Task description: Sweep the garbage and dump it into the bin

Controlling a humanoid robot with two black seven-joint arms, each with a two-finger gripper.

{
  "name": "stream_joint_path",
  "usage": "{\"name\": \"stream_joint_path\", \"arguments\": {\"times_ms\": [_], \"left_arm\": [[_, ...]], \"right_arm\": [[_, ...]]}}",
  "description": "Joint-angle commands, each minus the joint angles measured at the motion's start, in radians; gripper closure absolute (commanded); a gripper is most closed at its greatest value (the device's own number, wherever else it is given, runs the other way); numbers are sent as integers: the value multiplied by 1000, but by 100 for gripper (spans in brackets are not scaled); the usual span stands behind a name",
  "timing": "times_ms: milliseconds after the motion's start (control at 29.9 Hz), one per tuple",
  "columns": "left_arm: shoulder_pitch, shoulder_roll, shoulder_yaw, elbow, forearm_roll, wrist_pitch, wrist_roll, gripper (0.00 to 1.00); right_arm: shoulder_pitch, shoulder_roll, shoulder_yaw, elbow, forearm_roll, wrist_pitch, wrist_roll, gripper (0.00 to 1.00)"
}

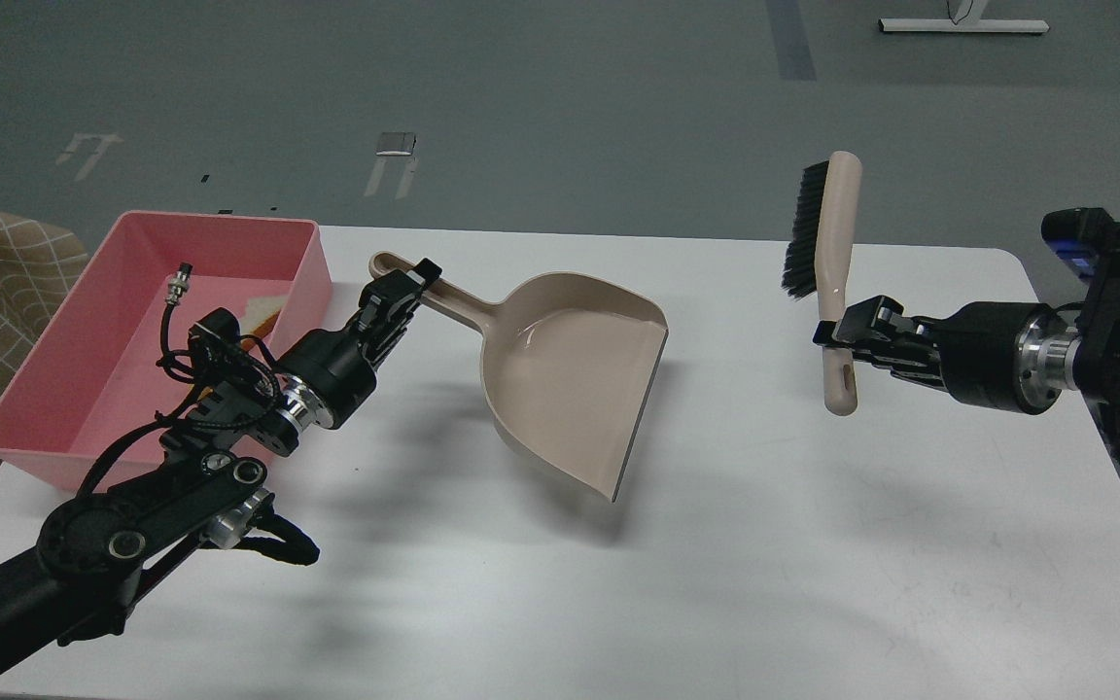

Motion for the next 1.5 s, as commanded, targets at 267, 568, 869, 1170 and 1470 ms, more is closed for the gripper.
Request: {"name": "stream_joint_path", "arguments": {"times_ms": [267, 568, 869, 1170, 1470], "left_arm": [[-16, -28, 66, 68, 0, 39, -2, 100], [-17, -48, 75, 96, 0, 52, -2, 100], [-18, -49, 75, 96, -2, 52, -1, 100], [-16, -51, 75, 96, -2, 52, 2, 100], [-19, -52, 74, 94, -2, 52, 5, 100]], "right_arm": [[-2, -2, -6, 1, 1, 0, -3, 91], [-19, -12, -14, -1, 1, 0, -1, 91], [-15, -78, -127, -2, -4, 0, -3, 90], [-4, -71, -226, -1, -10, 0, -6, 88], [-4, -71, -264, -2, -9, 0, -8, 86]]}}
